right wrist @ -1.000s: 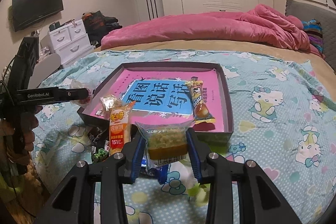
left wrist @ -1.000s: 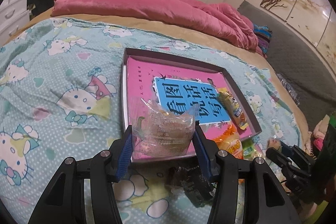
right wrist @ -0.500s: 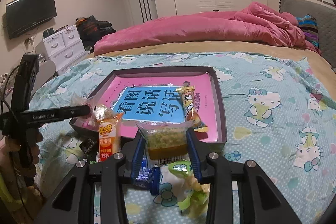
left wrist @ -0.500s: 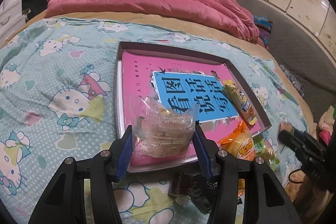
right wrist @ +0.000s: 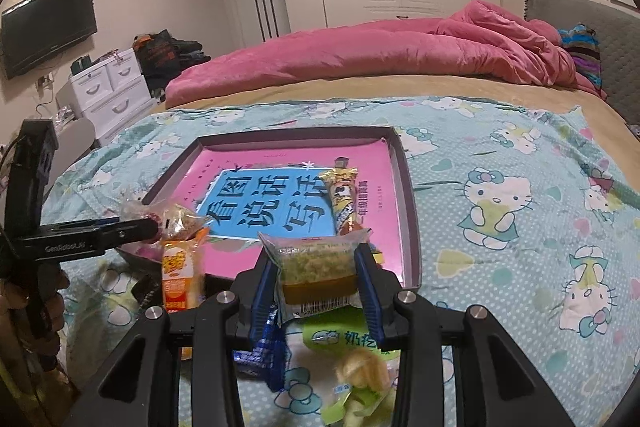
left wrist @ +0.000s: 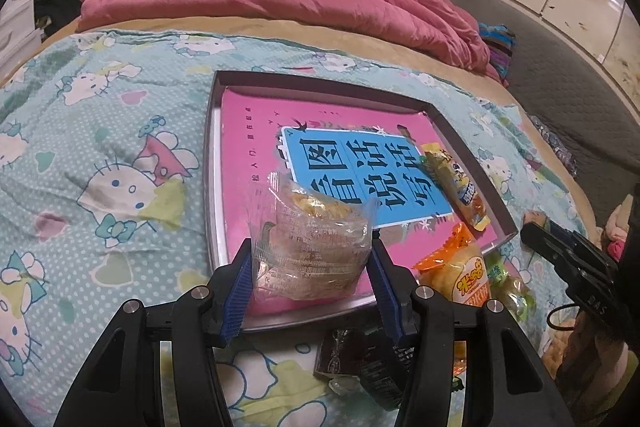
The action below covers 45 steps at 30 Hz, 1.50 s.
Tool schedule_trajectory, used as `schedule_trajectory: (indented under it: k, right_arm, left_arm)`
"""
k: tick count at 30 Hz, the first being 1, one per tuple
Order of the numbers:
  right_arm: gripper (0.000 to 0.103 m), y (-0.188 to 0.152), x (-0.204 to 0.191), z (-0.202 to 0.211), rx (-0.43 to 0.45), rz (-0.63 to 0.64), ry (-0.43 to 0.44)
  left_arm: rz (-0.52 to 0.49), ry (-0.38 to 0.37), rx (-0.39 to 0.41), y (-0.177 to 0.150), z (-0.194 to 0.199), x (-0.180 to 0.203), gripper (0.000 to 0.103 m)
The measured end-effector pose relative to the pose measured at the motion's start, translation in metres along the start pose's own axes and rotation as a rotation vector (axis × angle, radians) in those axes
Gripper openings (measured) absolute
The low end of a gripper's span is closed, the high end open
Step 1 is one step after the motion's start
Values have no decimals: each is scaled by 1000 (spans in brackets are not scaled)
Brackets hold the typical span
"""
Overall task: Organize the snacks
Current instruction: 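Carry the pastry bag with the left tool over the tray while the right tool carries the cake there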
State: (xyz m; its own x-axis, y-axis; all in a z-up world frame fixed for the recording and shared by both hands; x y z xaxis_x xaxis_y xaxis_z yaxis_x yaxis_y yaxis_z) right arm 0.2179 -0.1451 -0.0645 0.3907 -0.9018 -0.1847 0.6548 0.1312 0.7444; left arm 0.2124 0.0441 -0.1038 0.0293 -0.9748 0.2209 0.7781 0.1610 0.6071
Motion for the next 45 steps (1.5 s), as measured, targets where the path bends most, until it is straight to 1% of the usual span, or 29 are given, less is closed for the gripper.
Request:
schedule_trajectory:
  k: [22, 29, 35, 45]
  right_arm:
    - [39, 15, 22, -25, -7, -32, -80]
    - [39, 16, 26, -33, -19, -70, -83]
    - [40, 14, 28, -39, -36, -74, -93]
    - [40, 8, 27, -43, -61, -69, -97]
  left_arm:
    - [-17, -15, -1, 3, -7, 3, 57]
    - [-18, -17, -2, 5, -9, 3, 57]
    - [-16, -3, -17, 4, -17, 0, 57]
    - [-17, -10, -16, 5, -15, 2, 57]
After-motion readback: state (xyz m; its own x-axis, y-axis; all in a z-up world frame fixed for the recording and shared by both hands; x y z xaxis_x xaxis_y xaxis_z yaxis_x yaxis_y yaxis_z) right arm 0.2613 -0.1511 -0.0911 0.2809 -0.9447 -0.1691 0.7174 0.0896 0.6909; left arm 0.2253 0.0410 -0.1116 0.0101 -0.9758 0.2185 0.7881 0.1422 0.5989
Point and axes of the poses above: each gripper's, at about its wrist camera, not at the fingertips, and z roughly against the way its jaws point, x to its right, y to its top, the point moved 9 cm from there along -z, roughly the way its jaws point, and after that the axes turned 5 degrees about y, right-handed, at the moved point
